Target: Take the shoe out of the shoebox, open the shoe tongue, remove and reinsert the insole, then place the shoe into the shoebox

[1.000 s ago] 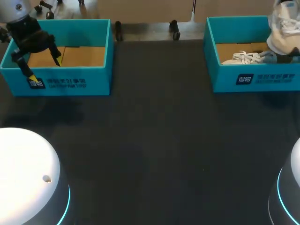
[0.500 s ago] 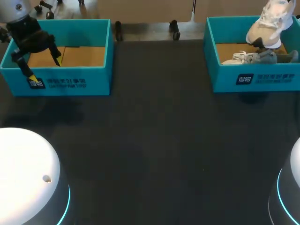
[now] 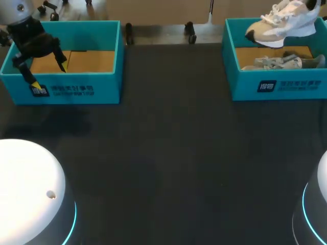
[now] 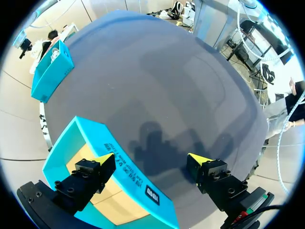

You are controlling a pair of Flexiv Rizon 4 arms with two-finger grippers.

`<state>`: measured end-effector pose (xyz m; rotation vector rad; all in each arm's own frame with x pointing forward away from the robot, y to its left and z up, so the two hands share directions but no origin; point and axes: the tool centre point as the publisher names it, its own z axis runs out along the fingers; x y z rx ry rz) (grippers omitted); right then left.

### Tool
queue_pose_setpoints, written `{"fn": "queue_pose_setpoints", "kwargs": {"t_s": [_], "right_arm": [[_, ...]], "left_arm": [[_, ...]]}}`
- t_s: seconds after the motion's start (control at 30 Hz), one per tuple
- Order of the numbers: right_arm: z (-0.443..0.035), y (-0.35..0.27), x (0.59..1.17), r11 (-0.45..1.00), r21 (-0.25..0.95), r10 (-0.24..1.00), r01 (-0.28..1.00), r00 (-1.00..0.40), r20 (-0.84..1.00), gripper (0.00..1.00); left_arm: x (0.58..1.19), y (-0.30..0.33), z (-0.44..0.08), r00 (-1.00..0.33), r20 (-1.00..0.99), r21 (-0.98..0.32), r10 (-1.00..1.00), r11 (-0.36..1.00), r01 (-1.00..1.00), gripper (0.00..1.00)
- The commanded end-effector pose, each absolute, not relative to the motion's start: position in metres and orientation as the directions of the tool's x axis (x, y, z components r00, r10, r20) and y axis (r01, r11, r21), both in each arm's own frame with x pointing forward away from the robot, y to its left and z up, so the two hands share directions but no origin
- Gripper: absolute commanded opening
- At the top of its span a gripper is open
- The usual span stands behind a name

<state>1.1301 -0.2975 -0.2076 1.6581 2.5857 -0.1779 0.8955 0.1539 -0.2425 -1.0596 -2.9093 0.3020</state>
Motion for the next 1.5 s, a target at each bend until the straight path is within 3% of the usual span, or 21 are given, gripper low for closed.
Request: {"fn": "queue_pose_setpoints", "kwargs": {"t_s": [0.03,0.43,0.6,0.87,1.27,1.5], "right_arm": [[-0.204,-0.296,1.128,-0.006,-0.163,0.988,0.987,-0.019,-0.155,0.00],[-0.204,-0.296,1.128,-0.006,-0.163,0.988,0.987,-0.019,-0.155,0.00],[-0.211,-0.294,1.133,-0.041,-0.085,0.973,0.996,0.021,-0.231,0.00],[-0.223,-0.301,1.131,-0.069,-0.068,0.959,0.995,0.047,-0.278,0.00],[-0.236,-0.309,1.110,-0.066,0.044,0.974,0.997,0.074,-0.214,0.00],[-0.236,-0.309,1.110,-0.066,0.044,0.974,0.997,0.074,-0.214,0.00]], "left_arm": [[0.895,0.154,-0.242,-0.767,-0.036,-0.190,0.641,0.749,0.635,1.00],[0.895,0.154,-0.242,-0.767,-0.036,-0.190,0.641,0.749,0.635,1.00],[0.895,0.154,-0.242,-0.767,-0.036,-0.190,0.641,0.749,0.635,1.00],[0.895,0.154,-0.242,-0.767,-0.036,-0.190,0.641,0.749,0.635,1.00],[0.895,0.154,-0.242,-0.767,-0.036,-0.190,0.641,0.749,0.635,1.00],[0.895,0.154,-0.242,-0.767,-0.036,-0.190,0.641,0.749,0.635,1.00]]}}
